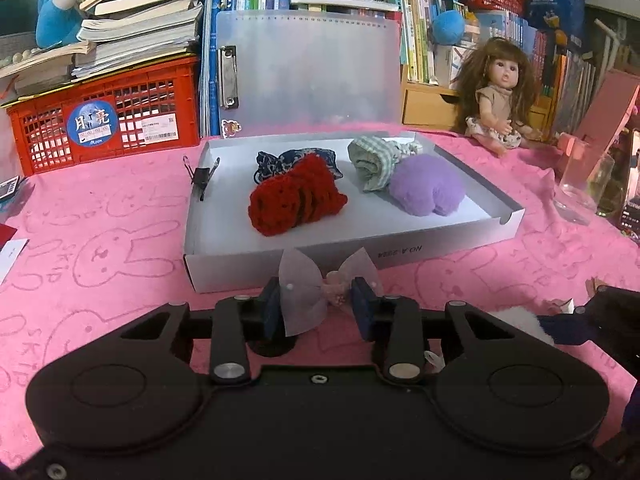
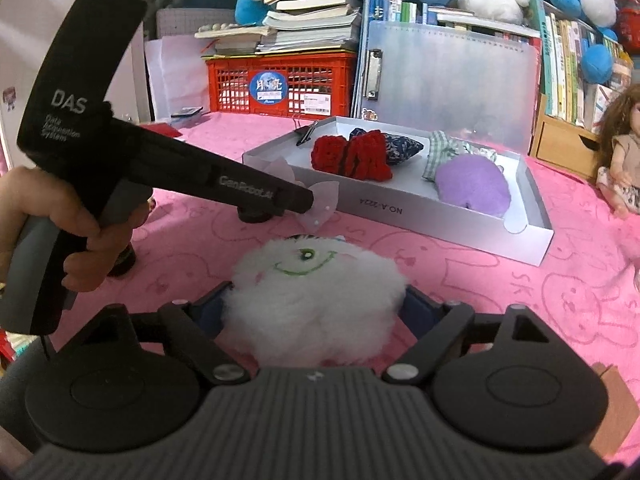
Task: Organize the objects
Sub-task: 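Carry pink bow toward box with left tool while right carries white plush toward box, then lower bow onto red knitted piece and open left tool while right releases white plush in box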
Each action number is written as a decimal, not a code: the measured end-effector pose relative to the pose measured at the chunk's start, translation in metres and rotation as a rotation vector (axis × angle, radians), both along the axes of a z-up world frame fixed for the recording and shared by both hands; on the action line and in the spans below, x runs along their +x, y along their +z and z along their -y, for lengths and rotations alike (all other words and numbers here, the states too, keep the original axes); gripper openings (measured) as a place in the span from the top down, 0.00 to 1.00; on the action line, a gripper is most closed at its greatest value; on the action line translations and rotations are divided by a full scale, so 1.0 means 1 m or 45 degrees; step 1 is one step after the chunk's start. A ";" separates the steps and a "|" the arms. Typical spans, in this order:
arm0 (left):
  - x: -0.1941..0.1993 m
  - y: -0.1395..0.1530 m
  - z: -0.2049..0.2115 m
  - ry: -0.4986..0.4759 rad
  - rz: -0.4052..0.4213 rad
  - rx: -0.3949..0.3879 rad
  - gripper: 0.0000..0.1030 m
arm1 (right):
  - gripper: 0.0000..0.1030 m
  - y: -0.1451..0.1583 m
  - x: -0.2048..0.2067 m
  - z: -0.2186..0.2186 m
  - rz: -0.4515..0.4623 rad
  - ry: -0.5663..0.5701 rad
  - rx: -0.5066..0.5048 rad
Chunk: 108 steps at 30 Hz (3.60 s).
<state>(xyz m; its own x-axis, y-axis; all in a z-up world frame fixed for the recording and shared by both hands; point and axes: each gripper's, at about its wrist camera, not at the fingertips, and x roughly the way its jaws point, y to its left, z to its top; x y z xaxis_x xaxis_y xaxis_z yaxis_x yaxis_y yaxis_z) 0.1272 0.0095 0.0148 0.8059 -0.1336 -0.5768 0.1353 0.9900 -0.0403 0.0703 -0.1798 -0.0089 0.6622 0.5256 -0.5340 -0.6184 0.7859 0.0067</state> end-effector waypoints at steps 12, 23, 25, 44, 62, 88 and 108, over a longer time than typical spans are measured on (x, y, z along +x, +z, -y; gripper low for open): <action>-0.002 0.010 -0.005 0.016 0.015 -0.025 0.66 | 0.17 0.012 0.003 0.007 0.038 -0.065 0.040; -0.001 0.014 -0.007 0.027 0.014 -0.039 0.66 | 0.17 0.018 0.010 0.014 0.060 -0.128 0.058; -0.001 0.014 -0.007 0.033 0.011 -0.045 0.66 | 0.17 0.019 0.012 0.016 0.062 -0.145 0.060; 0.009 0.020 -0.012 0.053 0.014 -0.062 0.66 | 0.17 0.031 0.048 0.037 0.029 -0.351 0.118; 0.049 0.028 -0.021 0.094 -0.011 -0.141 0.66 | 0.17 0.047 0.103 0.060 -0.056 -0.490 0.240; 0.111 -0.002 -0.022 0.136 -0.125 -0.135 0.66 | 0.17 0.022 0.169 0.035 -0.206 -0.501 0.237; 0.149 -0.010 -0.020 0.183 -0.130 -0.104 0.66 | 0.18 0.016 0.201 0.035 -0.173 -0.550 0.336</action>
<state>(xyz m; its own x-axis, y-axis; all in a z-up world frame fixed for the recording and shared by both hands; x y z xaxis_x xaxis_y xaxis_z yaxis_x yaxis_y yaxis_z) 0.2767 0.0295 0.0047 0.7579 -0.0710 -0.6485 -0.0164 0.9917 -0.1276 0.2711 -0.2152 0.0073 0.7825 0.3476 -0.5166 -0.2177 0.9300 0.2962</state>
